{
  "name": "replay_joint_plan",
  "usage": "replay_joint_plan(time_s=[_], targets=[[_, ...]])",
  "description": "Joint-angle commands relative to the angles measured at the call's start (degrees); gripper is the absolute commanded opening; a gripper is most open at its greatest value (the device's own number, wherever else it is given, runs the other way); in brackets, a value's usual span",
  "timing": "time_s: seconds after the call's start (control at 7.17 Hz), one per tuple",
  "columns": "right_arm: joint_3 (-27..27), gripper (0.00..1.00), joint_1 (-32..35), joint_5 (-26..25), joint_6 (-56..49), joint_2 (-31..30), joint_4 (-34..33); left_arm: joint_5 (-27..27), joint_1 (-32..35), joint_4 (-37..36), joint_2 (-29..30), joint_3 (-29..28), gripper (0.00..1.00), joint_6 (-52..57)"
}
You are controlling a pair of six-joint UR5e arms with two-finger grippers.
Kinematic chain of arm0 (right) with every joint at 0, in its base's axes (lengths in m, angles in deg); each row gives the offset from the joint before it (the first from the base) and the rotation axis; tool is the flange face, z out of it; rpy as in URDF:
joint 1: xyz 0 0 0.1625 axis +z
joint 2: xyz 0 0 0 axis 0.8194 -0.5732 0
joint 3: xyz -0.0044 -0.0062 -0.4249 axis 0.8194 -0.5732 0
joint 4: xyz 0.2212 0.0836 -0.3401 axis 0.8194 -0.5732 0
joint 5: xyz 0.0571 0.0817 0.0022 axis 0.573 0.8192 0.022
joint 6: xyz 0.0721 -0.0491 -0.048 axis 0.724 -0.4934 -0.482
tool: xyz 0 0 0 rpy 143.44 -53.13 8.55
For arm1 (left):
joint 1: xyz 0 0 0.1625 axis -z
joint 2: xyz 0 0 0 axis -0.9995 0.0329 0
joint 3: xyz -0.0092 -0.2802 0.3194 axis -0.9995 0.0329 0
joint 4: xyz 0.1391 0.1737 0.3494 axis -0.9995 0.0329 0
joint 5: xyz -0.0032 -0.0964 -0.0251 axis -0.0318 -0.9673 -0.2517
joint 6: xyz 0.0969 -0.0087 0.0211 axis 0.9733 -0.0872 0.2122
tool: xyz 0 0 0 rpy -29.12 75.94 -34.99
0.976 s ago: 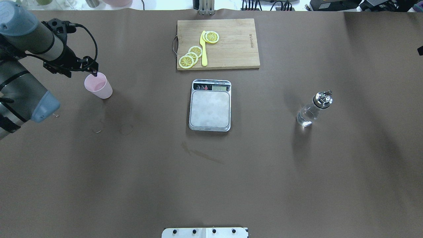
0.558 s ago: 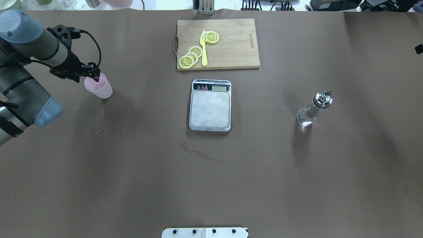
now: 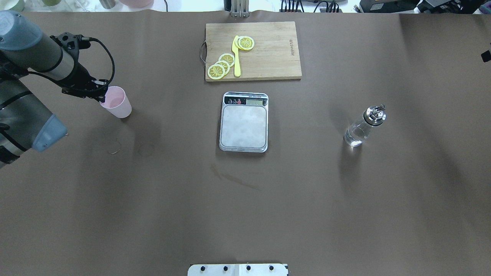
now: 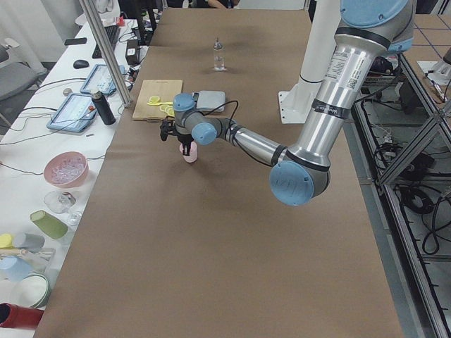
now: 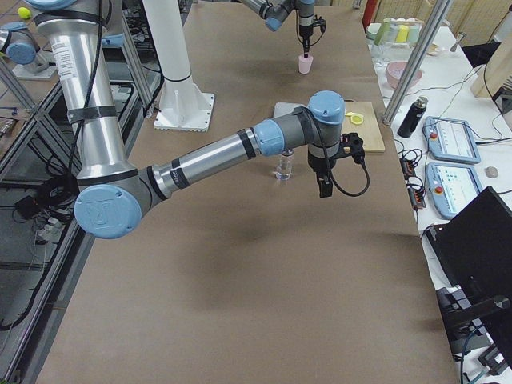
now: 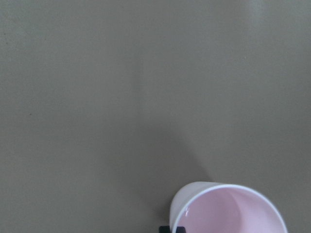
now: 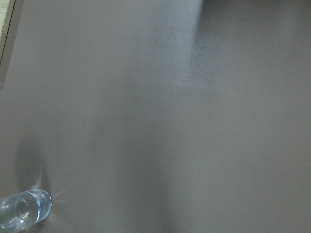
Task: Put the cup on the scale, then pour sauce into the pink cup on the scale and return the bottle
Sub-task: 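Reach the left gripper to the pink cup and grasp it, then lift the pink cup with the left gripper and set it on the scale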
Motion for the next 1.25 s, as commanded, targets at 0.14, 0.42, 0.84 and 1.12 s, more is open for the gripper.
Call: replay_joint_plan(time_s=[0.14,0.42,0.84,1.12], targets=[[1.73,1.0,-1.58,-3.19,1.86,1.06,0.09,-3.92,0.96,-19.19,13.01,2.89,0.0,-4.96],[2.71,1.0,-2.54,-3.22,4.67,0.88,5.06,-2.78,-4.82,-19.06,21.54,0.01,0.0,-18.83],[2.71,0.99,-5.96,-5.4,12.91,0.97,13.59,3.0,-12.47,-18.44,33.86,-9.47,0.0,-30.03],[2.88,0.99,-7.3,-6.73,16.64,0.88,17.57,6.09,-15.12,-12.32,35.12,-14.84,0.0,-33.03]])
